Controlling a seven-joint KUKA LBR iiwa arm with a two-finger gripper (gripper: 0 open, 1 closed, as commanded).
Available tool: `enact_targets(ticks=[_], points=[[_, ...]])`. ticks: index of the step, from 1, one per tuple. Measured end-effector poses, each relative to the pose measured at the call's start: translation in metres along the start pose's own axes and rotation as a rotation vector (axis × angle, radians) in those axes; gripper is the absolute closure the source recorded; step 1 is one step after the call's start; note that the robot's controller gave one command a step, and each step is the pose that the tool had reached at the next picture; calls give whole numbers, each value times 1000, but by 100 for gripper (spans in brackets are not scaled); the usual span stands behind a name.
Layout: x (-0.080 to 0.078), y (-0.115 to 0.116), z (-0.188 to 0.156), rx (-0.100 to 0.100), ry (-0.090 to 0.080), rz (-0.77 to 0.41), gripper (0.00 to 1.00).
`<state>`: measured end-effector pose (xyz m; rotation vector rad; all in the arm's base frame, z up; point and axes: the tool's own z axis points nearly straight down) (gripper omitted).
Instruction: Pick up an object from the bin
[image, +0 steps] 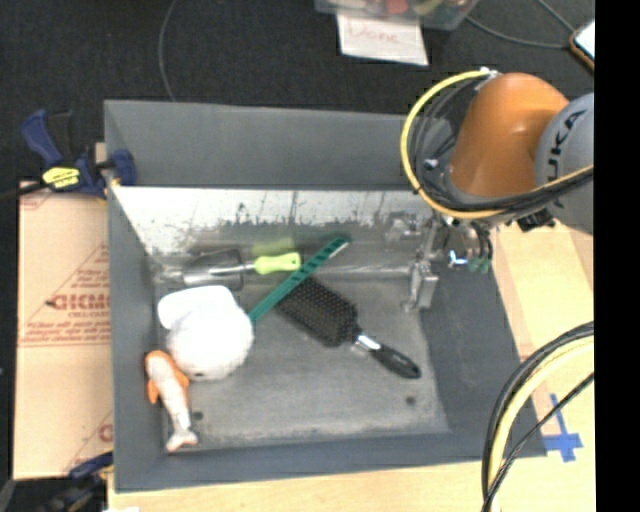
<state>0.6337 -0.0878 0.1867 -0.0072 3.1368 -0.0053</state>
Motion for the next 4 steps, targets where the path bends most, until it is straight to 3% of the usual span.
enact_targets(ticks=[1,2,3,4], points=[[0,0,0,0,0,0,0],[21,15,45,1,1,-65,0],[18,15,39,0,-4,-45,0],[-3,87,23,-2,-9,-103,0]])
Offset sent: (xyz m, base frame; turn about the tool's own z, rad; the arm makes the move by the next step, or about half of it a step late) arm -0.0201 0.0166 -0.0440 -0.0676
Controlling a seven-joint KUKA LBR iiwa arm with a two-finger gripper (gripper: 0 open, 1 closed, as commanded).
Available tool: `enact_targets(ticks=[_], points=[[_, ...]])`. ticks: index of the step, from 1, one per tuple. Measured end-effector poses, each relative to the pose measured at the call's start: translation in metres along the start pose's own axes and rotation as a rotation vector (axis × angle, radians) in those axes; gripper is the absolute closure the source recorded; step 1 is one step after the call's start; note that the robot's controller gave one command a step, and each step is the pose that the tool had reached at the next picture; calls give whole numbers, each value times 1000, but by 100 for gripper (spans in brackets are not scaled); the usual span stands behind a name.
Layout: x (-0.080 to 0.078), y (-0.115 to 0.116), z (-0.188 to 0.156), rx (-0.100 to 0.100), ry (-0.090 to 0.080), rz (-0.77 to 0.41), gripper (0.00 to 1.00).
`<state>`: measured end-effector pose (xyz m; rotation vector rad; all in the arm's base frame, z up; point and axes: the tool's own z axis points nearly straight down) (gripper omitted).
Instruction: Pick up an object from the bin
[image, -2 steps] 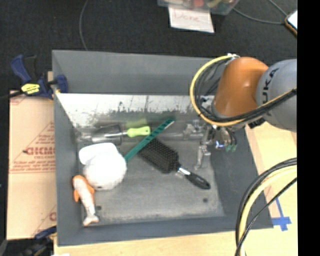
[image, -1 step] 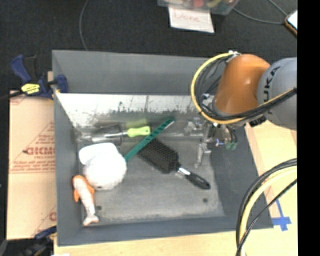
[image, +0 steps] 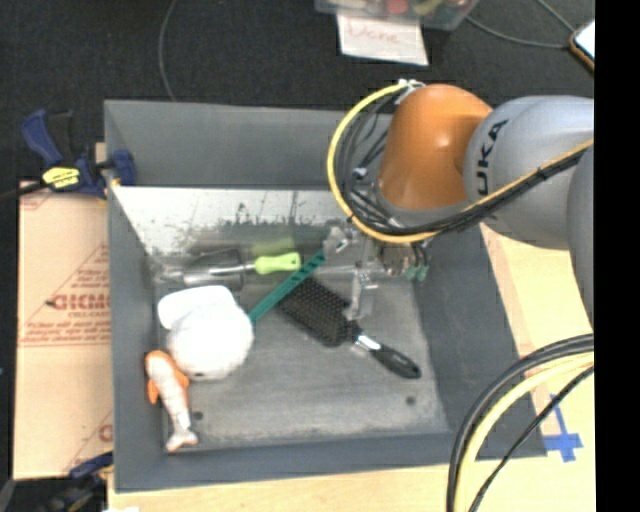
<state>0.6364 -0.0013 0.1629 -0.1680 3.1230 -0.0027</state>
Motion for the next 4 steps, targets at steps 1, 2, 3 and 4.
enact_targets(ticks=[1,2,3,4], points=[[27,-17,24,3,-9,-2,0],[-1,30,-2,0,-20,52,0],[52,-14,73,5,-2,89,0],[-2,41,73,5,-20,74,100]])
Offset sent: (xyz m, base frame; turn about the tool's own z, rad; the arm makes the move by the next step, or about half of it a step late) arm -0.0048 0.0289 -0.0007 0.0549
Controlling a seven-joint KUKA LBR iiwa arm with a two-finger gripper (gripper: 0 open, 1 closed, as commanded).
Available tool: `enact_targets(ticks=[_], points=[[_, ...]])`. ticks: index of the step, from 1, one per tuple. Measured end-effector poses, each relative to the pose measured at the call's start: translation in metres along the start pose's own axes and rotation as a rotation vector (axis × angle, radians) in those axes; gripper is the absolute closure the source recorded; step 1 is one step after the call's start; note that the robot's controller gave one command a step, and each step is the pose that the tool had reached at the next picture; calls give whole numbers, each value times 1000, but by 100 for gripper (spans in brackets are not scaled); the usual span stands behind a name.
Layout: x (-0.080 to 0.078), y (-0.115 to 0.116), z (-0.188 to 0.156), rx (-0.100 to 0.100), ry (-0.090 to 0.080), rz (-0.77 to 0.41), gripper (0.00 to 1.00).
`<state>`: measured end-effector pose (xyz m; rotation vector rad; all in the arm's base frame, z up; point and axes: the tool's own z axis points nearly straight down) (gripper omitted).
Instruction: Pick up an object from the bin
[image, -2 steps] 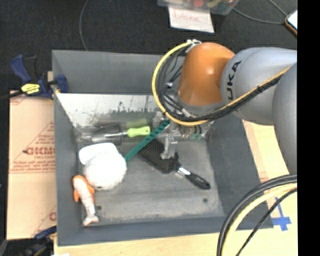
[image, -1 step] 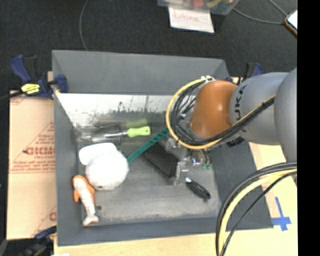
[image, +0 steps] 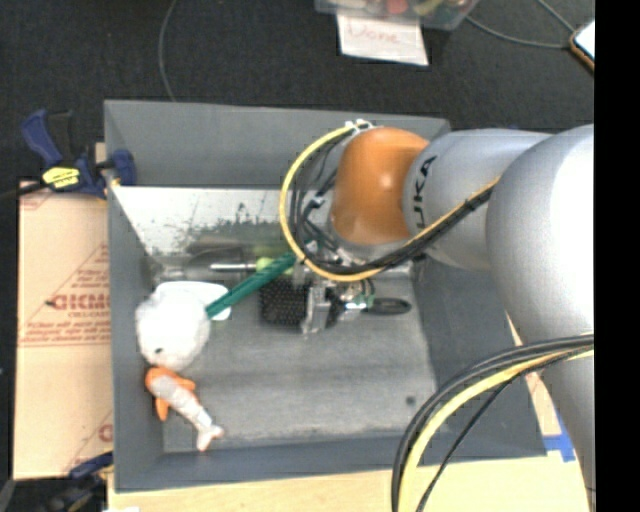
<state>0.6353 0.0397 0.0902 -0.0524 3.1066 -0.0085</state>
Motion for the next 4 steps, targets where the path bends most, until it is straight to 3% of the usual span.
enact_targets(ticks=[1,2,3,4], points=[[0,0,0,0,0,0,100],[-2,-11,-23,1,-4,11,100],[-5,0,-125,2,1,-5,100],[-9,-12,-71,0,-2,19,100]])
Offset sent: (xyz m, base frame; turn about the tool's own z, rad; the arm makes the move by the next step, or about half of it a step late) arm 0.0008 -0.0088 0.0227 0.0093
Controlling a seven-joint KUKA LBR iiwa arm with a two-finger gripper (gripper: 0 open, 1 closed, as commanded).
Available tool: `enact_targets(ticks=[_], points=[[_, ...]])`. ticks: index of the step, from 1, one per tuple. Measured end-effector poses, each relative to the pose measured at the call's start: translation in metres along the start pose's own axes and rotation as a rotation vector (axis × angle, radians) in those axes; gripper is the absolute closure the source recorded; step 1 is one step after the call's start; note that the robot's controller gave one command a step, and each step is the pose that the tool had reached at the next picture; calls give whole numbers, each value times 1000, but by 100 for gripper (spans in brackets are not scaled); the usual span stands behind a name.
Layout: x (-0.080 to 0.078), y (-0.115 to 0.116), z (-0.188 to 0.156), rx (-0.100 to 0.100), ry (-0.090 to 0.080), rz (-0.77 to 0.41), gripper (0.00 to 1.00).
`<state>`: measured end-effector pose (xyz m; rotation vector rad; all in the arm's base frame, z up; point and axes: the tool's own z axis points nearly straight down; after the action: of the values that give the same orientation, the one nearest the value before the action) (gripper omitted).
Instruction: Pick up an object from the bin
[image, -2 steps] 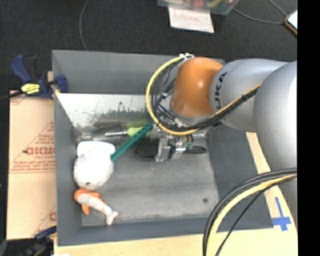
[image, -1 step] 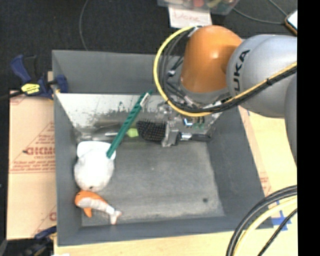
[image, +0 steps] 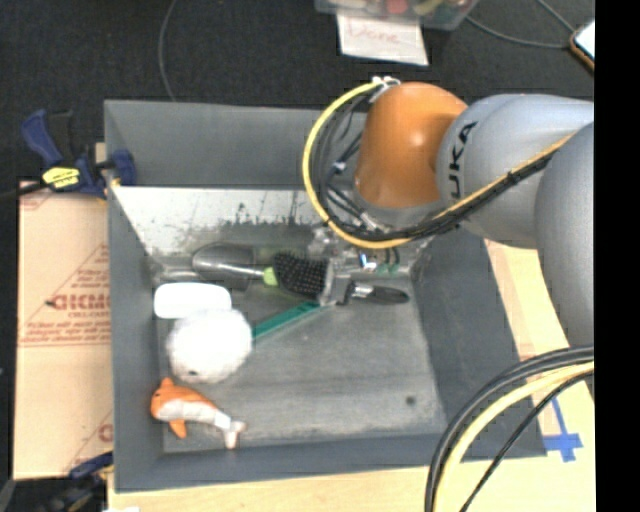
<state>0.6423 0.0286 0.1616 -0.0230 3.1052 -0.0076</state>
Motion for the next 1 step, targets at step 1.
enact_targets(ticks=[1], points=[[17,3,29,2,-1,27,100]])
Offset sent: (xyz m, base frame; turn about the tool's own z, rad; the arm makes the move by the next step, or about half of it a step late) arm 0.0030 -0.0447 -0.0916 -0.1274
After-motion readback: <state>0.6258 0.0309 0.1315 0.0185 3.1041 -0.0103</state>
